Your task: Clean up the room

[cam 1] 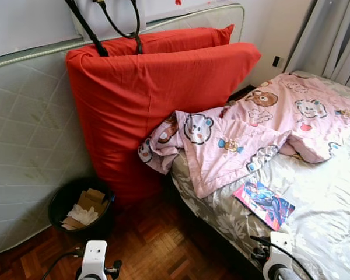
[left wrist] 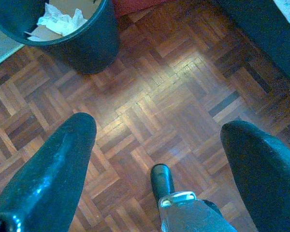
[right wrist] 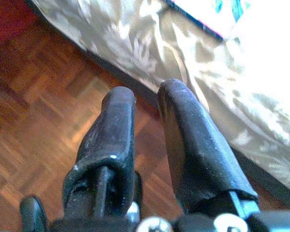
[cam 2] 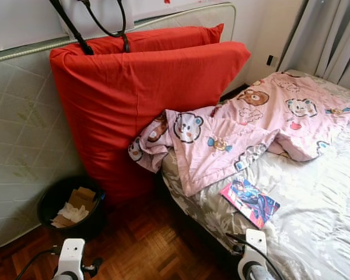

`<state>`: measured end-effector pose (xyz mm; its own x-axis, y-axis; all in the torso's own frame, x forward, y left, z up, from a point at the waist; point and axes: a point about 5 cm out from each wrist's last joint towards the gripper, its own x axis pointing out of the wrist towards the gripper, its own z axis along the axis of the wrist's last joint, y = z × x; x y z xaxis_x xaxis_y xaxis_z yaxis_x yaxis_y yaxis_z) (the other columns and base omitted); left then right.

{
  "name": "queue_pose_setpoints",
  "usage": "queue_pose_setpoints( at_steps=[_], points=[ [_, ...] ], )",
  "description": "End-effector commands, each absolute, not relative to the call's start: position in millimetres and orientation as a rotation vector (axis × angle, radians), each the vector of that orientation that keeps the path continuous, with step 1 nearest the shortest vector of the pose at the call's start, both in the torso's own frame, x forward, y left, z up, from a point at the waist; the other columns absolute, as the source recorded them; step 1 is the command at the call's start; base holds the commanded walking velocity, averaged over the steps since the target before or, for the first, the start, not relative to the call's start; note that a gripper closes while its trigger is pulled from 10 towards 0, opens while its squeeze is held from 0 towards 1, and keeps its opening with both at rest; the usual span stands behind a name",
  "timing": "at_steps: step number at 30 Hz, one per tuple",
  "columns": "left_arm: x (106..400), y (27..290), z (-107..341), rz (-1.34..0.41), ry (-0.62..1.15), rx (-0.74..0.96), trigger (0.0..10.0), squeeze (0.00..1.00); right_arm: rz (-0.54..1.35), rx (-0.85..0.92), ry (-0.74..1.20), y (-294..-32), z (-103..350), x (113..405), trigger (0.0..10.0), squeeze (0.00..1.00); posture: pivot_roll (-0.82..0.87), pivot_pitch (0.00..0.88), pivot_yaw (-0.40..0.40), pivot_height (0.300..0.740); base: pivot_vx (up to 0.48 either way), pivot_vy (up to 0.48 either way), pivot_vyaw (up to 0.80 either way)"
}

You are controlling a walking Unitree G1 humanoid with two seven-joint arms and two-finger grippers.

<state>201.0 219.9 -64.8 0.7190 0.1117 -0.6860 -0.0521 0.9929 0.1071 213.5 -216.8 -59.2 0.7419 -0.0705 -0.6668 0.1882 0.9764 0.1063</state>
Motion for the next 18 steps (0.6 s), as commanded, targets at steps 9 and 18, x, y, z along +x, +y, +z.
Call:
queue_pose_setpoints(
  at_steps=[9, 18],
  points=[
    [203.4, 223.0, -62.4, 0.099, 0.746, 0.083, 10.0, 0.0, -0.133, 0.138, 0.562, -216.6, -46.2, 225.0, 10.0, 0.0, -0.08, 0.0, -0.017, 0.74, 0.0, 0.0, 0.0],
    [204.5, 223.4, -61.5, 0.093, 0.739, 0.084, 10.0, 0.0, -0.104, 0.058, 0.488, -216.3, -39.4, 228.8, 10.0, 0.0, -0.09, 0.0, -0.012, 0.74, 0.0, 0.0, 0.0]
  ],
)
